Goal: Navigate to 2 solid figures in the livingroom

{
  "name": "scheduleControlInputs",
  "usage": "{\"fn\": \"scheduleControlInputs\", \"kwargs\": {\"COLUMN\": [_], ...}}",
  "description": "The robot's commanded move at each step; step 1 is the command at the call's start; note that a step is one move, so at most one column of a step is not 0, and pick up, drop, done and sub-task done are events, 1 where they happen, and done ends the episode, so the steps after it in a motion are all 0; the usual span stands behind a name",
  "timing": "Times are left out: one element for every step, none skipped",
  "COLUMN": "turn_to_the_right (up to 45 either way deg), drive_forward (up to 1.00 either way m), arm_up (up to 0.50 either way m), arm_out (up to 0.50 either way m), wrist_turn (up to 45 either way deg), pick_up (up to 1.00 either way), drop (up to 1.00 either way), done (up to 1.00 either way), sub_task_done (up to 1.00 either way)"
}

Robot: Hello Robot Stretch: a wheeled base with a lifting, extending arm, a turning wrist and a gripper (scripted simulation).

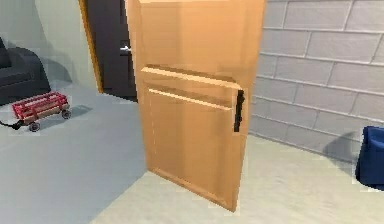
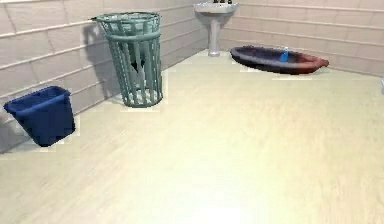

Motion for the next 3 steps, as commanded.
{"fn": "scheduleControlInputs", "kwargs": {"turn_to_the_right": [-45.0,-12.0,0.0], "drive_forward": [0.00,0.00,1.00], "arm_up": [0.00,0.00,0.00], "arm_out": [0.00,0.00,0.00], "wrist_turn": [0.0,0.0,0.0], "pick_up": [0.00,0.00,0.00], "drop": [0.00,0.00,0.00], "done": [0.00,0.00,0.00], "sub_task_done": [0.00,0.00,0.00]}}
